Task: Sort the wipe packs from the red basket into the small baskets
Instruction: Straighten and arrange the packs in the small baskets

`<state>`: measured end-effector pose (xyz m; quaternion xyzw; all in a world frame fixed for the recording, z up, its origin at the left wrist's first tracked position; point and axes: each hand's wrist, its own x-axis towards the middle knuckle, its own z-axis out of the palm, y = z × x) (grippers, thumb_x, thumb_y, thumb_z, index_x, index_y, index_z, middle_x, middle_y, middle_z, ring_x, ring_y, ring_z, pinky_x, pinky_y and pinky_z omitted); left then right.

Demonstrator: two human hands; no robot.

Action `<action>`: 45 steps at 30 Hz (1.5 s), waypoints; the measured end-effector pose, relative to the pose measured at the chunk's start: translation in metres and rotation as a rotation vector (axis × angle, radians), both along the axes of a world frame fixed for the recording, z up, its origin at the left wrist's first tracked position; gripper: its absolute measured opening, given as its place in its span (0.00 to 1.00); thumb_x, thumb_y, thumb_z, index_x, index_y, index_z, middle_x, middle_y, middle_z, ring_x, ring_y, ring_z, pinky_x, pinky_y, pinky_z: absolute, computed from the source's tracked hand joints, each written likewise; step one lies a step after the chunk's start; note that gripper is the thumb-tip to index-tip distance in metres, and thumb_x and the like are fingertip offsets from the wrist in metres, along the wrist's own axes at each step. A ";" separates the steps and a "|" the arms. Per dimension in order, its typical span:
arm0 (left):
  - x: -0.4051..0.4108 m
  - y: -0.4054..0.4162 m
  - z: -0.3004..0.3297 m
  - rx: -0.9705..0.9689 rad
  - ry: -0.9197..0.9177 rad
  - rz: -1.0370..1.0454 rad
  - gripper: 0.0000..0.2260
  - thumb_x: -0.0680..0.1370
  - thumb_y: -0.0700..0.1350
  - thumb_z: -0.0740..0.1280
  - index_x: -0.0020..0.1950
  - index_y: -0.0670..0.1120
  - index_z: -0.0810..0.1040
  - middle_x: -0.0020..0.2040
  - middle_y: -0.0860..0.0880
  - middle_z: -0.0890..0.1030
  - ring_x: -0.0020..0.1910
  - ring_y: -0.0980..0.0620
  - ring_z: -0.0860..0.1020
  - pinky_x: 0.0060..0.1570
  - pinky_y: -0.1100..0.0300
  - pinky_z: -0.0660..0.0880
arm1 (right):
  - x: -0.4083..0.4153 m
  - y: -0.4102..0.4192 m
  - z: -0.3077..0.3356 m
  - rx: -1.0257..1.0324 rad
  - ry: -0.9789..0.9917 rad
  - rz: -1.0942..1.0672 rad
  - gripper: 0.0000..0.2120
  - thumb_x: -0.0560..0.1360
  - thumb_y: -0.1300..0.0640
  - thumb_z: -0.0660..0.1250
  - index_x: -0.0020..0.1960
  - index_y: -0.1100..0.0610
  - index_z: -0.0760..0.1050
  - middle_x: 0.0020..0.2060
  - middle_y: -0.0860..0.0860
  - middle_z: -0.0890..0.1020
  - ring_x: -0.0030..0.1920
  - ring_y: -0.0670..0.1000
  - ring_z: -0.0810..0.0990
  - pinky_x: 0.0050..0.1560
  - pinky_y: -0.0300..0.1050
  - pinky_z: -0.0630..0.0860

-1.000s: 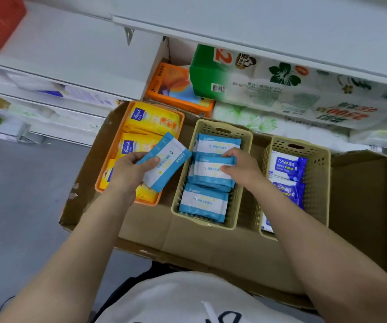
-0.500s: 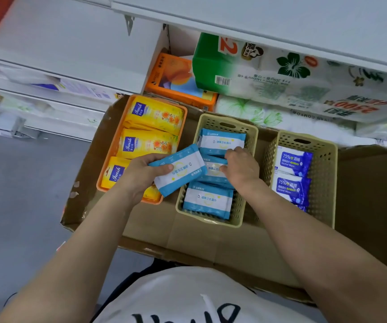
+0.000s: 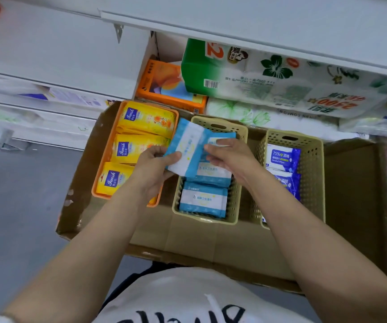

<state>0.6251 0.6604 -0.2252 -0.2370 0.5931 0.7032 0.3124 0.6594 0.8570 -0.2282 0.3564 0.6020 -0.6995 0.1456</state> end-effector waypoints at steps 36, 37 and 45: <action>0.048 -0.075 -0.062 -1.236 0.753 -0.810 0.25 0.80 0.55 0.63 0.77 0.56 0.64 0.80 0.46 0.57 0.79 0.43 0.50 0.75 0.43 0.52 | 0.057 -0.032 -0.067 1.133 -0.035 0.904 0.17 0.75 0.44 0.70 0.61 0.49 0.78 0.53 0.51 0.80 0.56 0.53 0.75 0.46 0.46 0.72; 0.048 -0.075 -0.062 -1.240 0.744 -0.812 0.25 0.80 0.55 0.63 0.77 0.56 0.64 0.80 0.47 0.56 0.79 0.43 0.50 0.75 0.43 0.52 | 0.057 -0.034 -0.068 1.140 -0.032 0.899 0.17 0.75 0.44 0.70 0.61 0.49 0.78 0.52 0.51 0.80 0.55 0.53 0.76 0.44 0.45 0.71; 0.046 -0.073 -0.059 -1.259 0.714 -0.825 0.25 0.80 0.55 0.63 0.77 0.56 0.63 0.80 0.47 0.56 0.79 0.44 0.50 0.75 0.44 0.52 | 0.054 -0.035 -0.068 1.258 -0.046 1.010 0.16 0.76 0.44 0.67 0.62 0.48 0.76 0.54 0.51 0.79 0.59 0.54 0.72 0.51 0.49 0.71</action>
